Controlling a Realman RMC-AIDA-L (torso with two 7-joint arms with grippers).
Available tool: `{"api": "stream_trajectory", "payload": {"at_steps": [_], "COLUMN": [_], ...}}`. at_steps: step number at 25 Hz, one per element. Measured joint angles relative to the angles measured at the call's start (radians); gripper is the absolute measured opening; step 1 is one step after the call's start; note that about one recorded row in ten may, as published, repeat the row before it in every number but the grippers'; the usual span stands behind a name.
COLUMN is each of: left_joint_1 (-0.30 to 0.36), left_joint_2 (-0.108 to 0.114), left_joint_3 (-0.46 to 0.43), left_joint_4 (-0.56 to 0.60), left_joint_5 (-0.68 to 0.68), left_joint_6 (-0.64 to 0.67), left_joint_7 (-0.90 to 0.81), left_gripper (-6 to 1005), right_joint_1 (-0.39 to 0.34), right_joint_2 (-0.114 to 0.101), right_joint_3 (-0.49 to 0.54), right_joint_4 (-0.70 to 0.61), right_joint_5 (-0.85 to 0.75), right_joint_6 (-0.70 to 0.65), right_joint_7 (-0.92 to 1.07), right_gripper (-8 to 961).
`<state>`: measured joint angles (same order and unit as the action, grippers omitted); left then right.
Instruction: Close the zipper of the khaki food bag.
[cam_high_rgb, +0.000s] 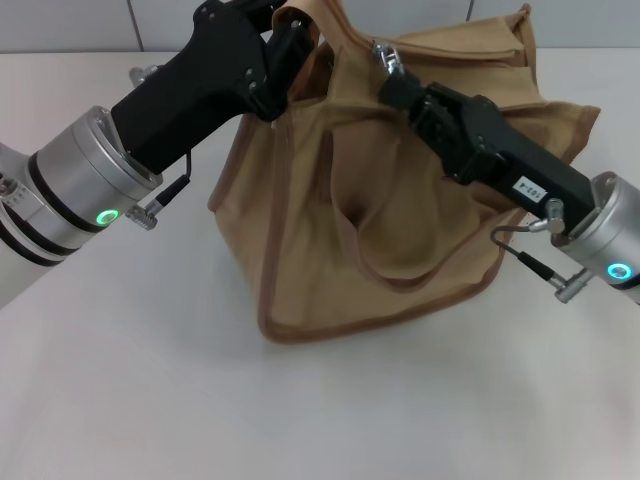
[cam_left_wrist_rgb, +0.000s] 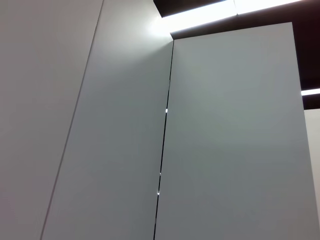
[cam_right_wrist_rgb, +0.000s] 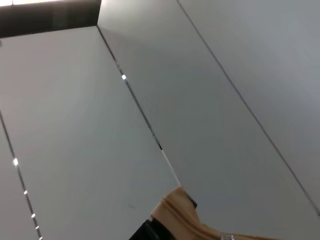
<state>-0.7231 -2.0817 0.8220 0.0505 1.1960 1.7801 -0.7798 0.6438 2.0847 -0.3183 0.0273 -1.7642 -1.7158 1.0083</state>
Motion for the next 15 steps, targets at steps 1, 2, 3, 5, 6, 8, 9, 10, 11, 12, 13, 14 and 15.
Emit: {"api": "stream_trajectory", "payload": {"at_steps": [1,2,3,5,6,8,9,10,11,12,13,14,15], "left_joint_1": [0.000,0.000,0.001,0.006,0.006,0.011,0.011,0.012,0.012,0.012,0.013,0.014,0.017], "left_joint_2": [0.000,0.000,0.000,0.000,0.000,0.000,0.000,0.000,0.000,0.000,0.000,0.000,0.000], "left_joint_3": [0.000,-0.001,-0.003,-0.010,-0.010,-0.012,-0.013,-0.014,-0.014,-0.017,-0.020,-0.023,-0.028], "left_joint_4": [0.000,0.000,0.000,0.004,0.004,0.009,0.010,0.011,0.011,0.011,0.011,0.012,0.014], "left_joint_5": [0.000,0.000,0.000,-0.001,-0.001,-0.002,-0.003,-0.004,-0.004,-0.004,-0.004,-0.004,-0.004], "left_joint_6": [0.000,0.000,0.001,0.001,0.001,0.001,0.001,0.001,0.001,0.001,0.000,-0.001,-0.002], "left_joint_7": [0.000,0.000,0.001,0.001,0.001,0.001,0.002,0.002,0.002,0.002,0.002,0.002,0.002], "left_gripper": [44,45,45,45,45,46,46,46,46,47,47,47,47], "right_joint_1": [0.000,-0.009,-0.022,-0.056,-0.056,-0.077,-0.088,-0.105,-0.105,-0.114,-0.122,-0.128,-0.137], "right_joint_2": [0.000,-0.001,-0.001,-0.002,-0.002,-0.002,-0.002,-0.002,-0.002,-0.002,-0.002,-0.003,-0.004], "right_joint_3": [0.000,0.011,0.026,0.064,0.064,0.084,0.093,0.111,0.111,0.120,0.130,0.137,0.145], "right_joint_4": [0.000,-0.005,-0.014,-0.049,-0.049,-0.073,-0.086,-0.108,-0.108,-0.116,-0.123,-0.127,-0.140], "right_joint_5": [0.000,0.000,0.000,0.000,0.000,0.000,0.000,0.000,0.000,0.000,0.000,0.000,0.001], "right_joint_6": [0.000,0.000,0.000,0.000,0.000,0.000,0.000,-0.003,-0.003,-0.006,-0.009,-0.011,-0.013], "right_joint_7": [0.000,0.009,0.020,0.052,0.052,0.077,0.089,0.109,0.109,0.115,0.118,0.120,0.124], "right_gripper": [1,1,1,1,1,1,1,0,0,0,0,0,0]}}
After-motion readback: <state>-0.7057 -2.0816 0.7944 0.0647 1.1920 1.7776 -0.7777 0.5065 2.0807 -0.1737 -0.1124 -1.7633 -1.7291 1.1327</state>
